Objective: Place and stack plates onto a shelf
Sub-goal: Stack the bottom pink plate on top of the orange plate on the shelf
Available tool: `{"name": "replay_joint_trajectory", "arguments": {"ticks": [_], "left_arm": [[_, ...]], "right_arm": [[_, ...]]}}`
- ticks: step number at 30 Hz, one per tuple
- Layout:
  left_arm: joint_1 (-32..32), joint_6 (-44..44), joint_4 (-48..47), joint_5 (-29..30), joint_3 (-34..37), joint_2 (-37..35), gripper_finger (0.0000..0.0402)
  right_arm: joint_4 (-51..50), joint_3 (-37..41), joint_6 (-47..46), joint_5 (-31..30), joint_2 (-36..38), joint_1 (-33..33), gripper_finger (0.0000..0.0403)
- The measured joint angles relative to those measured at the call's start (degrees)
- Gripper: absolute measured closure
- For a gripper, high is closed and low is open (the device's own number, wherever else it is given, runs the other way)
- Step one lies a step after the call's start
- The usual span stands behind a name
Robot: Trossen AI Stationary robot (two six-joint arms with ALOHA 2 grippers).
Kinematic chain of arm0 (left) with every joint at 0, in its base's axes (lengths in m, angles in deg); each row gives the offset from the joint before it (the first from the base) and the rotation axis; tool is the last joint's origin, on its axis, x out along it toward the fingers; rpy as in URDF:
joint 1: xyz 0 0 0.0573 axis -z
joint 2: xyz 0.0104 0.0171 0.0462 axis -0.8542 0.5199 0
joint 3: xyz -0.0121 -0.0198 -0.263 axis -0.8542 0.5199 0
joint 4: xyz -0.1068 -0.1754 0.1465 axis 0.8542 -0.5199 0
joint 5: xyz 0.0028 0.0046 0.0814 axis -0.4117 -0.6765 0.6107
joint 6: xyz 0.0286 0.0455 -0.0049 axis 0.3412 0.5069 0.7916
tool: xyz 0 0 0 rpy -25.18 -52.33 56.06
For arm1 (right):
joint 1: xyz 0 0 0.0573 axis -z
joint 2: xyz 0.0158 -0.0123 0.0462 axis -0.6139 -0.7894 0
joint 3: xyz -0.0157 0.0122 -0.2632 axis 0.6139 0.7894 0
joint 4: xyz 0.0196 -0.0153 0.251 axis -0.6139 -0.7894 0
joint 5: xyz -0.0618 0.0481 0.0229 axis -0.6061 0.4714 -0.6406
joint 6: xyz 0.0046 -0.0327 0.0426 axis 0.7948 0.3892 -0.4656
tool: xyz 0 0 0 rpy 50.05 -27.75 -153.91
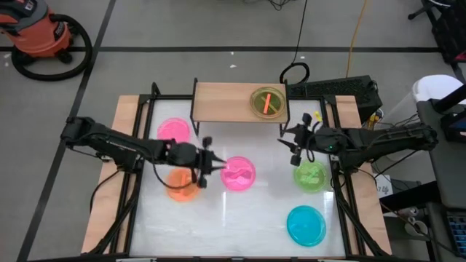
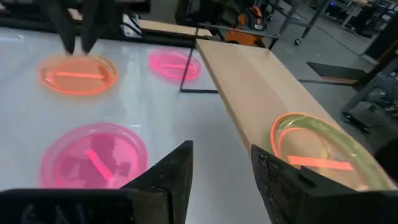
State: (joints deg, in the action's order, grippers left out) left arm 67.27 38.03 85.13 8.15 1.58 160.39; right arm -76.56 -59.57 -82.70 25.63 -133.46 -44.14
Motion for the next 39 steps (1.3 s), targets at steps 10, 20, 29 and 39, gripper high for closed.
{"name": "replay_joint_trajectory", "arguments": {"ticks": [10, 20, 29, 39], "left_arm": [[6.45, 3.06, -1.10, -0.02, -5.44, 13.42, 0.0320], [8.20, 2.56, -3.41, 2.24, -10.11, 23.31, 0.0259], [11.65, 7.61, -4.64, 15.39, -10.90, 29.66, 0.0193], [11.97, 8.27, -5.62, 17.18, -10.91, 32.92, 0.0192]], "right_arm": [[13.29, 8.12, 5.57, 0.28, 5.51, -3.61, 0.0259], [13.95, 8.12, 1.17, 2.52, 7.57, -3.67, 0.0259], [14.14, 8.12, -1.37, 6.37, 6.89, -5.97, 0.0259], [15.98, 8.10, 0.17, 6.29, 6.88, -8.45, 0.0259]]}}
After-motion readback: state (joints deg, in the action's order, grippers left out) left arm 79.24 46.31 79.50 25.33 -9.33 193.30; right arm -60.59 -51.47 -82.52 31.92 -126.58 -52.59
